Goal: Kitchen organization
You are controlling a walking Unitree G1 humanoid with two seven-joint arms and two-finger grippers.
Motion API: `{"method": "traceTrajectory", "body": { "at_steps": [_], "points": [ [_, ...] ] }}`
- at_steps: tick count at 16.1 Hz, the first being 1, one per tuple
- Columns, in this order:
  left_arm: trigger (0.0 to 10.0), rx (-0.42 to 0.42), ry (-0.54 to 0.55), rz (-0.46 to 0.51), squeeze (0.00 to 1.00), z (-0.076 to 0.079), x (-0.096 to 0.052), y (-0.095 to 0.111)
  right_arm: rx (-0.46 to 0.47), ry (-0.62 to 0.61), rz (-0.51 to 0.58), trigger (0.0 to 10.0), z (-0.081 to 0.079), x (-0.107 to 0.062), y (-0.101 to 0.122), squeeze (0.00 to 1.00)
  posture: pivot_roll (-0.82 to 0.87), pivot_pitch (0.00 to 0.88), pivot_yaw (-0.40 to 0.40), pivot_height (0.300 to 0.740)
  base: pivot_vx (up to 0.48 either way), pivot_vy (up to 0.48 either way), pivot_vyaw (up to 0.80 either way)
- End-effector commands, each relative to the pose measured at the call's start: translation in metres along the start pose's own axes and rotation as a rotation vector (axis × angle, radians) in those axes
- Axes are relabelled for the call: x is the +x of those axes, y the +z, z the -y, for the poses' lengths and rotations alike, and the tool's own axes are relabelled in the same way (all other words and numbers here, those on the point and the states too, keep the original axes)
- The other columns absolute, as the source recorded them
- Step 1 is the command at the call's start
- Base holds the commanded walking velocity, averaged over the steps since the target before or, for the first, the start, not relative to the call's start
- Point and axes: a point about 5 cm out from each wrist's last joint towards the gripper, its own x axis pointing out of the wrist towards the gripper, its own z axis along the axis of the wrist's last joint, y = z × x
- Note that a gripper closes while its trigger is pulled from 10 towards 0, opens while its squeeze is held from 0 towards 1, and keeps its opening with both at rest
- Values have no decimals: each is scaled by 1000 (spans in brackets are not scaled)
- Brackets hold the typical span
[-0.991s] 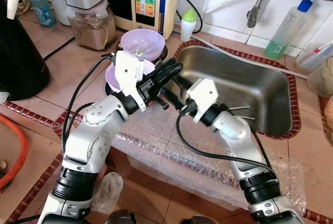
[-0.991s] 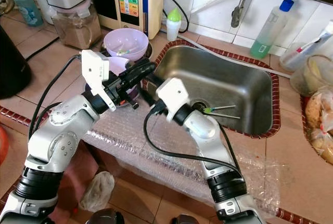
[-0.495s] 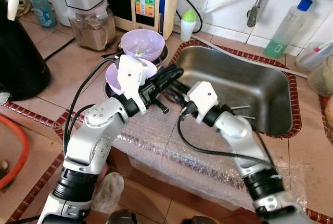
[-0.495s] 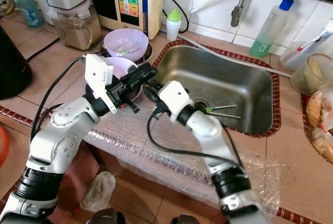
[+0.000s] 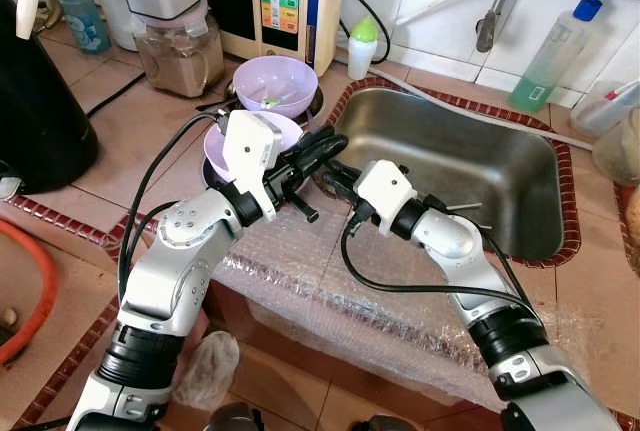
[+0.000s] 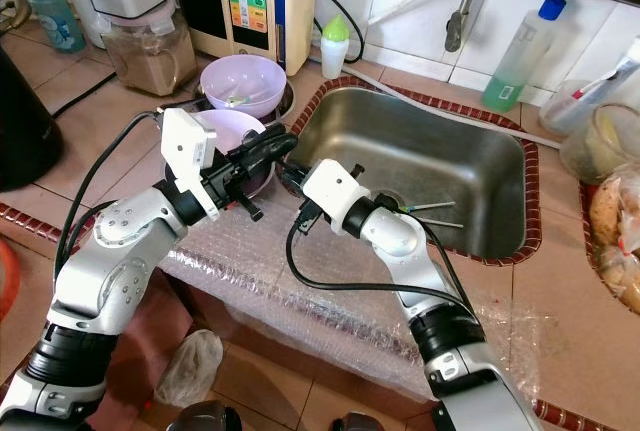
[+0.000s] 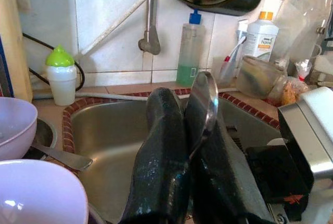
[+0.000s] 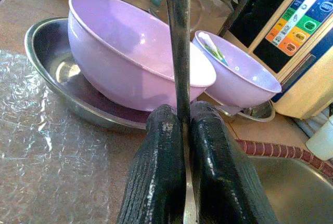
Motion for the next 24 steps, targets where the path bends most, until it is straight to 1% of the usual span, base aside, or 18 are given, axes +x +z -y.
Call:
{"method": "traceTrajectory", "body": {
  "at_steps": [1, 4, 5, 6, 7, 8, 9, 10, 11, 13, 14, 16, 17, 19, 20, 21, 22, 24],
  "points": [
    [0, -2, -49, -15, 0, 8, -2, -5, 27, -125, -21, 0, 22, -6, -3, 0, 46, 38, 3, 740, 0, 0, 0],
    [196, 5, -50, -19, 0, 10, -1, -7, 20, -135, -8, 0, 23, -6, -2, 0, 47, 40, 6, 740, 0, 0, 0],
    [2588, 29, -53, -24, 59, 10, -1, -8, 8, -149, -1, 0, 27, -6, 0, 0, 47, 41, 8, 740, 0, 0, 0],
    [10000, 49, -40, -3, 1000, 8, 0, -4, -16, -179, 8, 0, 36, -6, 2, 0, 48, 42, 9, 740, 0, 0, 0],
    [10000, 88, -29, 34, 1000, 5, 1, 3, -57, -234, 16, 0, 50, -6, 6, 0, 48, 42, 5, 740, 0, 0, 0],
    [10000, 95, -28, 40, 1000, 5, 2, 4, -62, -242, 17, 0, 51, -6, 6, 0, 48, 42, 5, 740, 0, 0, 0],
    [10000, 98, -29, 34, 1000, 4, 1, 5, -81, -298, 3, 0, 63, -8, 6, 0, 54, 45, 5, 740, 0, 0, 0],
    [10000, 95, -26, 20, 1000, 3, 0, 3, -90, -313, -9, 0, 68, -9, 5, 0, 54, 45, 5, 740, 0, 0, 0],
    [10000, 99, -23, -25, 1000, 0, -6, -6, -103, -350, -46, 0, 76, -12, 0, 0, 54, 46, 7, 740, 0, 0, 0],
    [10000, 95, -14, -42, 1000, -1, -10, -13, -108, -369, -93, 0, 79, -14, -10, 0, 55, 46, 7, 740, 0, 0, 0],
    [10000, 96, 4, -62, 1000, -3, -14, -23, -73, -400, -155, 0, 78, -19, -22, 0, 63, 37, 4, 740, 0, 0, 0],
    [10000, 99, 4, -84, 1000, -2, -16, -31, -47, -435, -217, 0, 79, -25, -34, 0, 67, 35, 3, 740, 0, 0, 0],
    [10000, 104, -1, -92, 1000, 1, -15, -34, -15, -480, -309, 0, 80, -37, -51, 0, 78, 19, 9, 740, 0, 0, 0],
    [10000, 105, -28, -104, 1000, 4, -13, -35, 9, -510, -361, 0, 81, -44, -59, 0, 78, 9, 15, 740, 0, 0, 0],
    [10000, 113, -64, -118, 1000, 8, -10, -38, 35, -535, -408, 0, 81, -50, -66, 0, 72, 7, 18, 740, 0, 0, 0],
    [10000, 127, -93, -131, 1000, 11, -9, -41, 67, -550, -444, 10000, 77, -53, -73, 1000, 56, 5, 12, 740, 0, 0, 0],
    [10000, 124, -115, -156, 1000, 13, -9, -46, 97, -561, -472, 10000, 73, -55, -79, 1000, 41, 5, 15, 740, 0, 0, 0],
    [10000, 127, -155, -183, 1000, 18, -9, -53, 92, -557, -485, 10000, 70, -54, -81, 1000, 5, 2, 26, 740, 0, 0, 0]
  ]
}}
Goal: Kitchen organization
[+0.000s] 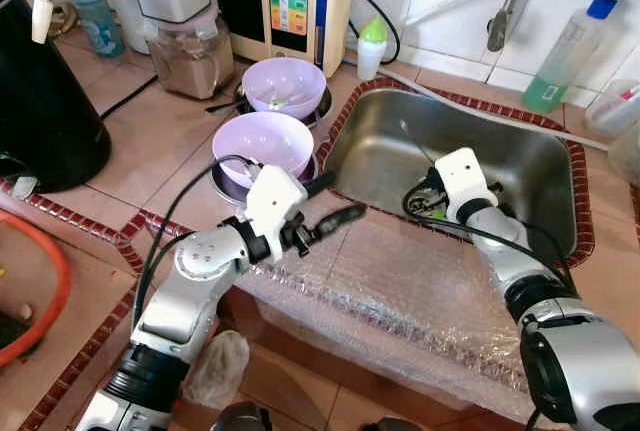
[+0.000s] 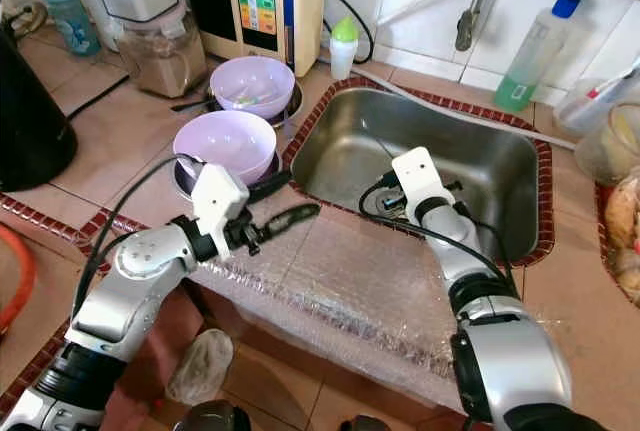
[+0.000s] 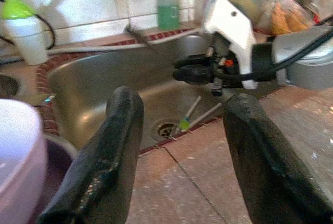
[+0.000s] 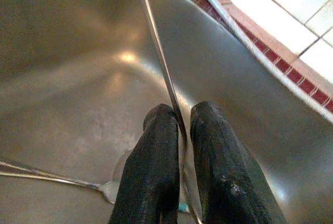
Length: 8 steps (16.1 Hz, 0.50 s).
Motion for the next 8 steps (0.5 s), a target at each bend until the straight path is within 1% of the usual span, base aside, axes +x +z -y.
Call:
{"method": "traceTrajectory", "body": {
  "at_steps": [1, 3, 6, 8],
  "points": [
    [10000, 18, -46, -24, 1000, 7, 4, -5, -5, -4, 16, 10000, 1, 2, 4, 1000, -14, 2, 34, 740, 0, 0, 0],
    [10000, 21, -59, -17, 1000, 11, 11, -7, 5, -18, 21, 10000, 4, 0, 2, 1000, -58, 8, 50, 740, 0, 0, 0],
    [10000, -3, -22, 4, 1000, 7, 12, -6, 34, -31, 44, 10000, 0, -2, 0, 1000, -69, 0, 67, 740, 0, 0, 0],
    [10000, -11, 14, 22, 1000, 3, 12, -3, 60, -36, 63, 10000, -3, -3, 2, 1000, -55, 0, 60, 740, 0, 0, 0]
  ]
}}
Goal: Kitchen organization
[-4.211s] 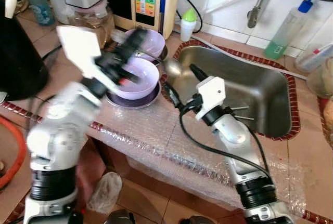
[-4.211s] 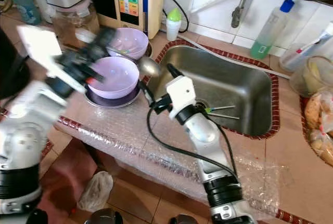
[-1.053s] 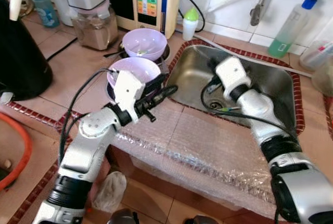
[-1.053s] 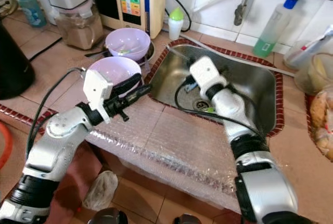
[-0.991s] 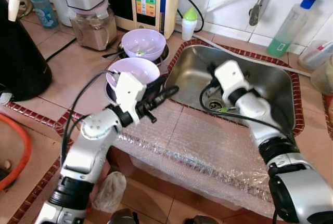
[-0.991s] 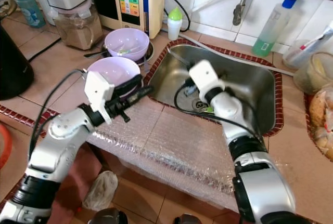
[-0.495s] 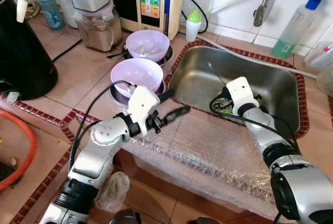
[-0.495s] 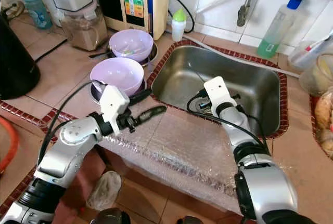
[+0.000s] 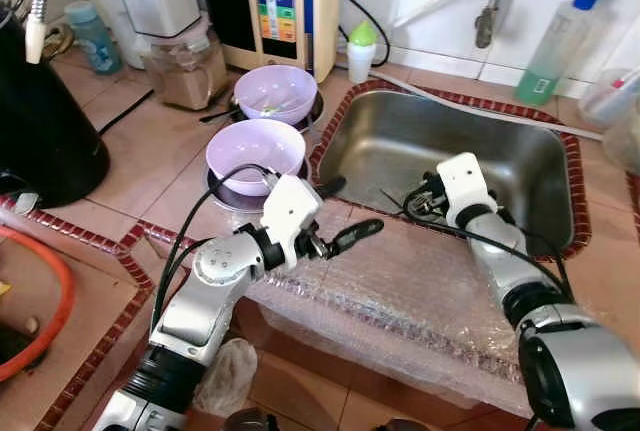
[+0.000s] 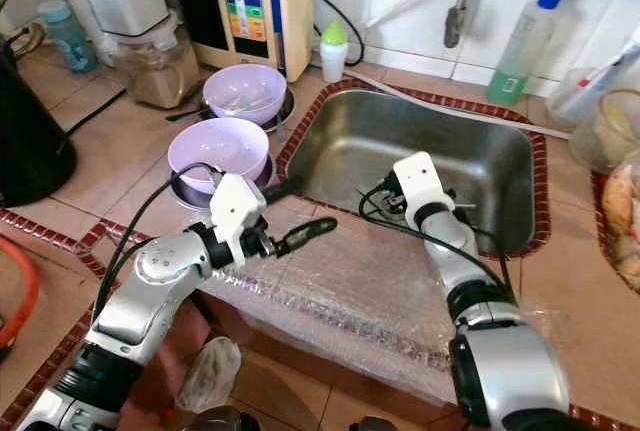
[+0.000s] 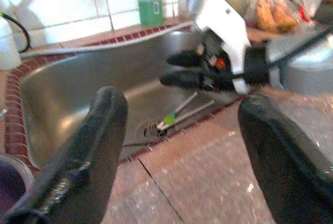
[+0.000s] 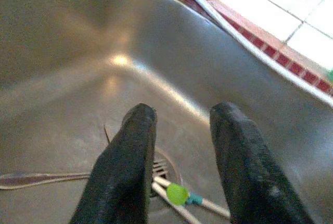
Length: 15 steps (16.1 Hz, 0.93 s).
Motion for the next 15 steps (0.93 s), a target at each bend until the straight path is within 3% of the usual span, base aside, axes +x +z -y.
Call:
{"method": "traceTrajectory", "body": {
  "at_steps": [1, 3, 7, 8, 9, 10, 11, 12, 15],
  "points": [
    [10000, 25, 37, 20, 1000, -6, 0, 5, 29, -2, 49, 10000, -3, 2, 7, 1000, -33, 0, 47, 740, 0, 0, 0],
    [10000, 42, 228, 96, 1000, -20, -8, 18, 83, 23, 124, 10000, -13, 0, 15, 1000, -13, 0, 52, 740, 0, 0, 0],
    [10000, 73, 475, 207, 1000, -38, -24, 39, 160, 54, 185, 10000, -24, -14, 15, 1000, -9, 0, 59, 740, 0, 0, 0],
    [10000, 80, 545, 219, 831, -42, -31, 42, 180, 43, 191, 10000, -26, -21, 14, 1000, -9, 6, 61, 740, 0, 0, 0],
    [10000, 81, 580, 222, 831, -43, -34, 43, 191, 34, 187, 10000, -27, -24, 14, 1000, -9, 5, 60, 740, 0, 0, 0],
    [10000, 53, 664, 211, 0, -47, -43, 39, 254, 1, 199, 10000, -28, -32, 15, 1000, -8, 6, 51, 740, 0, 0, 0],
    [10000, 9, 760, 192, 0, -53, -53, 31, 268, -44, 237, 10000, -29, -39, 17, 1000, -8, 7, 42, 740, 0, 0, 0],
    [10000, -10, 843, 161, 0, -58, -62, 25, 351, -89, 239, 10000, -31, -48, 15, 1000, 5, 1, 30, 740, 0, 0, 0],
    [10000, -57, 945, 148, 0, -67, -74, 20, 406, -133, 201, 10000, -37, -64, 8, 1000, 7, 0, 25, 740, 0, 0, 0]
  ]
}}
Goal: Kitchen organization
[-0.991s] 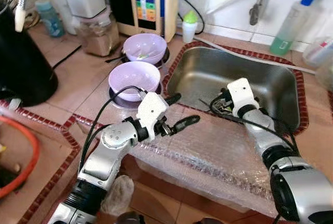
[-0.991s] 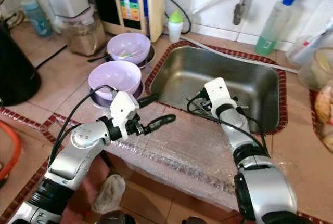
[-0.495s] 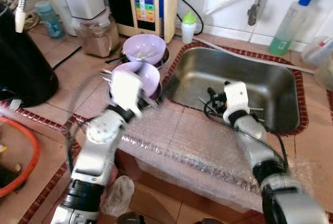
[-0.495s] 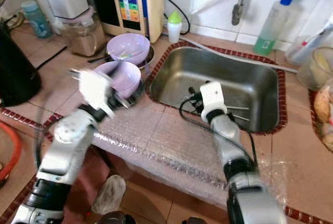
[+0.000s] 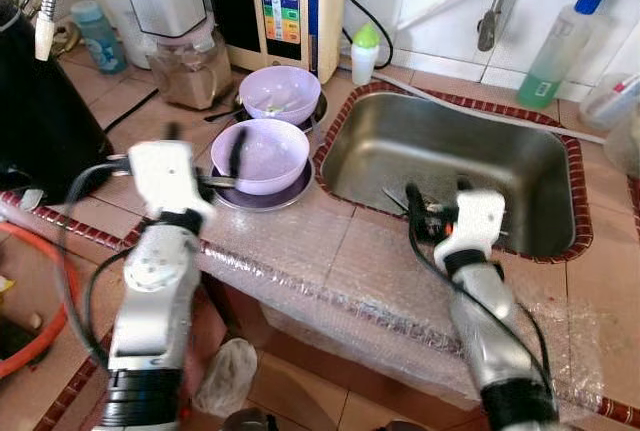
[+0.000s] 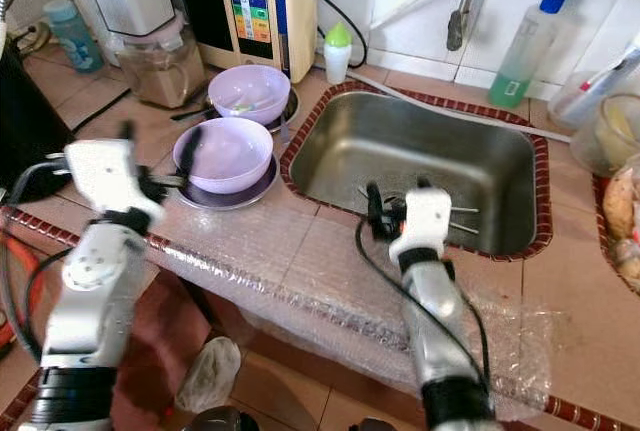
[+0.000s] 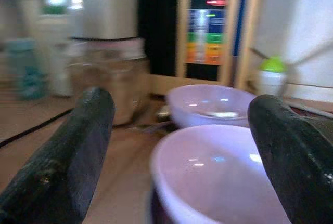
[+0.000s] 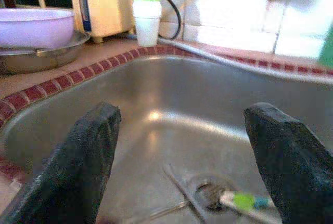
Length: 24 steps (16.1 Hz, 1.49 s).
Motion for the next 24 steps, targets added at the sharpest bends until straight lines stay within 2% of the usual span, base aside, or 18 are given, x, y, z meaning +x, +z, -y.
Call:
{"method": "traceTrajectory", "body": {
  "at_steps": [1, 2, 3, 5, 8, 11, 12, 13, 14, 21, 23, 24],
  "points": [
    [10000, -26, 26, -24, 0, -3, 2, -2, 11, -6, 10, 10000, -1, 0, 6, 1000, 7, 0, 25, 740, 0, 0, 0],
    [10000, -51, 48, -44, 0, -7, 8, -4, -9, 47, 13, 10000, -9, 1, 8, 275, 5, 0, 25, 740, 0, 0, 0],
    [10000, -77, 51, -64, 0, -8, 13, -5, -30, 81, 32, 10000, -13, 4, 13, 0, 0, 0, 20, 740, 0, 0, 0],
    [10000, -140, 68, -122, 0, -9, 22, -10, -11, 66, 58, 10000, -10, 14, 26, 0, -6, 0, 18, 740, 0, 0, 0],
    [10000, -251, 89, -218, 0, -7, 29, -23, -7, 90, 79, 10000, -13, 16, 37, 0, -17, 0, 12, 740, 0, 0, 0],
    [10000, -289, 19, -275, 0, 4, 37, -24, 2, 109, 82, 10000, -19, 16, 40, 0, -27, 0, 15, 740, 0, 0, 0],
    [10000, -330, -33, -305, 0, 12, 40, -26, 6, 115, 78, 10000, -19, 15, 41, 0, -32, 0, 15, 740, 0, 0, 0],
    [4000, -331, -29, -306, 0, 13, 41, -25, 7, 118, 72, 10000, -20, 14, 40, 0, -33, 0, 17, 740, 0, 0, 0],
    [0, -328, -37, -313, 0, 14, 42, -25, 17, 133, 63, 10000, -22, 12, 39, 0, -34, 1, 18, 740, 0, 0, 0],
    [0, -353, 12, -384, 0, 4, 44, -26, 35, 185, 35, 10000, -29, 11, 37, 0, -37, 2, 24, 740, 0, 0, 0],
    [0, -357, 27, -406, 0, 1, 43, -26, 27, 202, 30, 10000, -32, 10, 37, 0, -36, 1, 22, 740, 0, 0, 0],
    [0, -385, 23, -438, 0, 2, 42, -27, -18, 233, 35, 10000, -36, 10, 38, 0, -35, 1, 22, 740, 0, 0, 0]
  ]
}}
